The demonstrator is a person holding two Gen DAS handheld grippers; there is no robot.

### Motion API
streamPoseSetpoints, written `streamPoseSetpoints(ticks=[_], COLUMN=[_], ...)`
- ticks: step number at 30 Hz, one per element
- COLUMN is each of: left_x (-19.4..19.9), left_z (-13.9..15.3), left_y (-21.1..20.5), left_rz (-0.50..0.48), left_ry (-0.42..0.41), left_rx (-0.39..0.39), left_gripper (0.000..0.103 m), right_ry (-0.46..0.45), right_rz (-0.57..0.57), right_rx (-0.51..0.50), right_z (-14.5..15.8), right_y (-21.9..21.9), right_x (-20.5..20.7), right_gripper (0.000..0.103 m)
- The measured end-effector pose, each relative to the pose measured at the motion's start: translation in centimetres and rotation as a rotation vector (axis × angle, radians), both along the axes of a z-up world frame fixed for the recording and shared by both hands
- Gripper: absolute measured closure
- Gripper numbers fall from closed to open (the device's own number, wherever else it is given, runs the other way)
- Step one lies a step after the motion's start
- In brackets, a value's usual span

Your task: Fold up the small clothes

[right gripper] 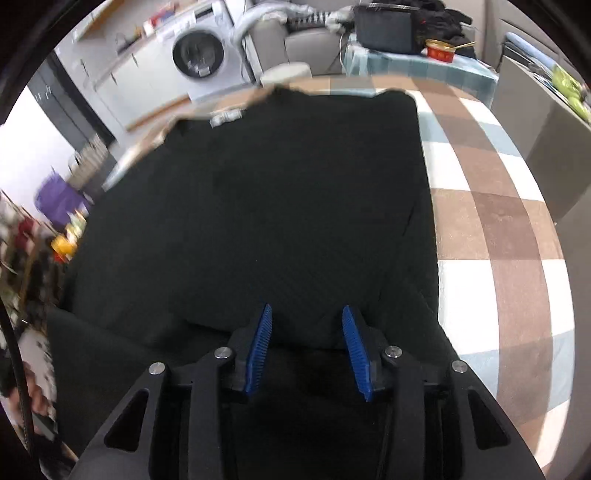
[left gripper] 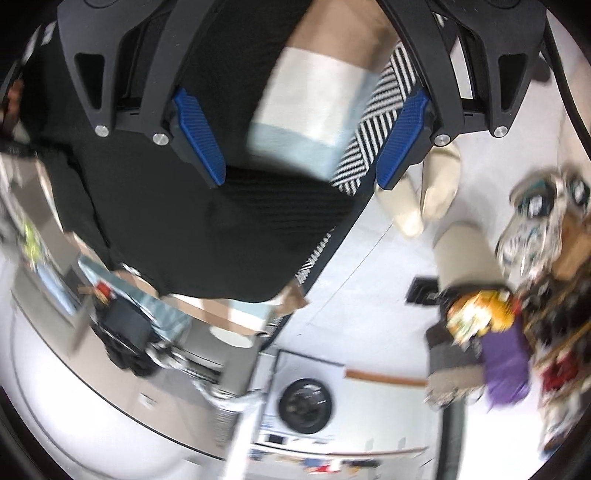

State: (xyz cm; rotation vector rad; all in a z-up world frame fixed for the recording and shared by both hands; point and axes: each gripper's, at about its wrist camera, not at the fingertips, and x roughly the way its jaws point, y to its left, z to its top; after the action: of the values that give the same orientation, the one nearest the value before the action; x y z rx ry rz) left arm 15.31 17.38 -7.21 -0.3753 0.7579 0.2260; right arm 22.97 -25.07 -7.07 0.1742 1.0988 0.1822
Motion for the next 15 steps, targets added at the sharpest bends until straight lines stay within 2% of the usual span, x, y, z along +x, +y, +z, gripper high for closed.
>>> streamPoseSetpoints(ticks=[2,5,9,12,15], left_x=[-0.3,-0.3,2.1,6.0,8.9], left_z=[-0.7,-1.4,-0.9,-1.2,-2.0], left_y=[2.3,4.0,2.7,0.7,-0.4], left_rz=[0.044,0.079,0.047,0.03,0.056], left_ry=[0.01,0.024,0.035,0.1,0.16], left_rx=[-0.069,-0.158,-0.131,-0.11,-0.092], left_gripper=[0.021,0.021,0.021,0.021,0.021], right_ry=[-0.04,-0.088,-0.103,-0.111,-0.117], right_rz=[-0.014,-0.044,-0.059,-0.07,-0.085], right_rx=[0.022,0.041,0.08,0.104,0.122], right_z=[1.2,2.2,2.5,2.9,3.1], right_y=[-0.1,0.3,0.7,1.0,1.0], right_x=[-1.0,-2.4,-4.0,-4.9,-5.6], right_gripper=[0.049,0.046,0.046,0.045,0.044])
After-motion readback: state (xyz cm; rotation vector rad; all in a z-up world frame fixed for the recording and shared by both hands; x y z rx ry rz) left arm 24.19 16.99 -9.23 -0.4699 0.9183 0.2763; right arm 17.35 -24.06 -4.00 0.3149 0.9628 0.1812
